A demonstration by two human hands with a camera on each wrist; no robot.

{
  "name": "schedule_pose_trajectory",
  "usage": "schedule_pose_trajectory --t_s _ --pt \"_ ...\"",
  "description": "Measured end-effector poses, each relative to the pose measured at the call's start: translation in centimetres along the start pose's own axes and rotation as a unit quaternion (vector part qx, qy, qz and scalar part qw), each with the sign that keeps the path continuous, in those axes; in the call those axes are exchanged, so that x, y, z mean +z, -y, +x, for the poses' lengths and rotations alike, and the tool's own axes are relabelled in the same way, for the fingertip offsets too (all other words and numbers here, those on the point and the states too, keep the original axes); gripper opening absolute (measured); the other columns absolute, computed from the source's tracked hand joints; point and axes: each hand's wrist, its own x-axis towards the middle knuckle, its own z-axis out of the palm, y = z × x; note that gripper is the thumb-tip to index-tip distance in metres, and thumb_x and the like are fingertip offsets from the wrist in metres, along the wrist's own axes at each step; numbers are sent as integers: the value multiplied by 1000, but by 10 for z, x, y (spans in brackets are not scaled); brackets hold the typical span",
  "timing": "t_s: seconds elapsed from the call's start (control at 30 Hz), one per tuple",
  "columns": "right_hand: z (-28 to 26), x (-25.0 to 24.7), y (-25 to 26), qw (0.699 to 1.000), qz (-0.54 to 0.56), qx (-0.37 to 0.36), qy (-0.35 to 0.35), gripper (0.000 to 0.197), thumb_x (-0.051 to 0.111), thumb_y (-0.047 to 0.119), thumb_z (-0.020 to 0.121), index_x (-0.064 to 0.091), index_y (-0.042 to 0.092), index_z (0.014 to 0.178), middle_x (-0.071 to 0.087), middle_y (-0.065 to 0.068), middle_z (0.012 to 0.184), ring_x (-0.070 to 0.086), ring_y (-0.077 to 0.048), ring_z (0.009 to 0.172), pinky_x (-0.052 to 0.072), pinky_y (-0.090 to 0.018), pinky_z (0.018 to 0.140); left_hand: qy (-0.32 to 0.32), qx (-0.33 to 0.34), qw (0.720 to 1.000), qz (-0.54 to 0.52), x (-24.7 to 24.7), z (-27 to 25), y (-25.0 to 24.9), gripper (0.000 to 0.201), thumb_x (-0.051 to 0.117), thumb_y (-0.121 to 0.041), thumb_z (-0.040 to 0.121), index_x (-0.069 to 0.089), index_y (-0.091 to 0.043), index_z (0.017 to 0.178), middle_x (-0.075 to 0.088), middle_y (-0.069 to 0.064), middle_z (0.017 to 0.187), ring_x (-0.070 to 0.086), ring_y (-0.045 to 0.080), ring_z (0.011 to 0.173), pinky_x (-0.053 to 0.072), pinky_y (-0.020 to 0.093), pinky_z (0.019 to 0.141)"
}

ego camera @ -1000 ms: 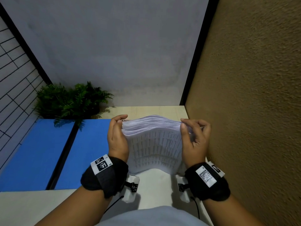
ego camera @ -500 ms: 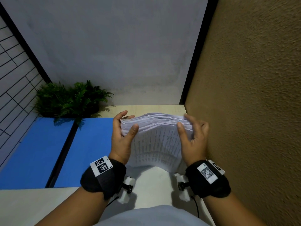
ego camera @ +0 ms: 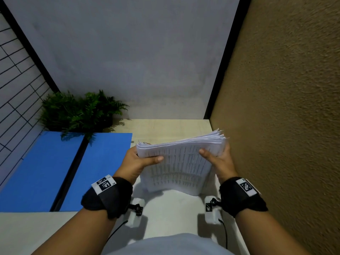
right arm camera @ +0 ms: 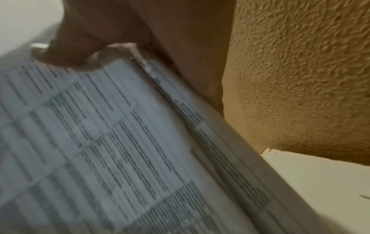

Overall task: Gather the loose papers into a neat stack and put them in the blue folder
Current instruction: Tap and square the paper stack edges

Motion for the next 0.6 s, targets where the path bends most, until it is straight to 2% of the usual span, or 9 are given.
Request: schedule_pose_trajectory --t_s 0.07,0.13,0.27,0.37,0.43,0.53,0.6 --pt "0 2 -3 996 -18 14 89 95 89 31 52 44 29 135 65 -2 123 64 -20 112 56 -37 87 23 -12 1000 4 -2 0 2 62 89 -15 55 69 -11 113 77 2 106 71 15 100 55 27 82" --pt "-3 8 -8 991 -25 22 130 85 89 22 54 52 25 130 69 -1 118 66 -16 109 57 -28 79 29 -23 999 -3 -1 0 4 69 88 -11 56 66 -17 121 76 1 112 70 13 104 55 30 88" --pt "5 3 -21 996 -41 39 73 84 92 23 46 58 21 122 70 -2 113 65 -19 108 55 -33 83 18 -29 999 -18 -2 1 8 70 91 -20 48 69 -19 115 77 1 109 71 16 103 55 29 85" --pt "8 8 -20 995 -47 57 63 68 88 3 52 63 8 115 71 -10 109 64 -27 109 57 -31 78 0 -41 999 -13 3 6 10 61 89 -14 52 70 -22 110 78 0 105 71 18 102 56 32 85" --pt "9 15 -15 998 -32 49 37 51 82 -8 61 66 4 107 71 -12 104 66 -30 105 58 -37 81 -27 -37 999 -17 7 11 9 57 89 -18 53 72 -19 108 78 2 102 70 21 101 55 35 86" --pt "10 16 -5 1000 5 22 10 47 82 -3 63 67 3 106 73 -13 103 68 -30 101 57 -47 86 -52 -15 998 -30 6 16 -1 60 91 -29 50 74 -14 105 78 5 101 72 23 99 56 36 84" --pt "7 14 0 1000 -4 5 -9 50 85 6 63 66 8 108 72 -11 105 69 -28 101 58 -47 85 -47 -4 998 -32 2 16 -6 54 92 -22 54 74 -13 105 78 7 101 72 22 98 56 32 81"
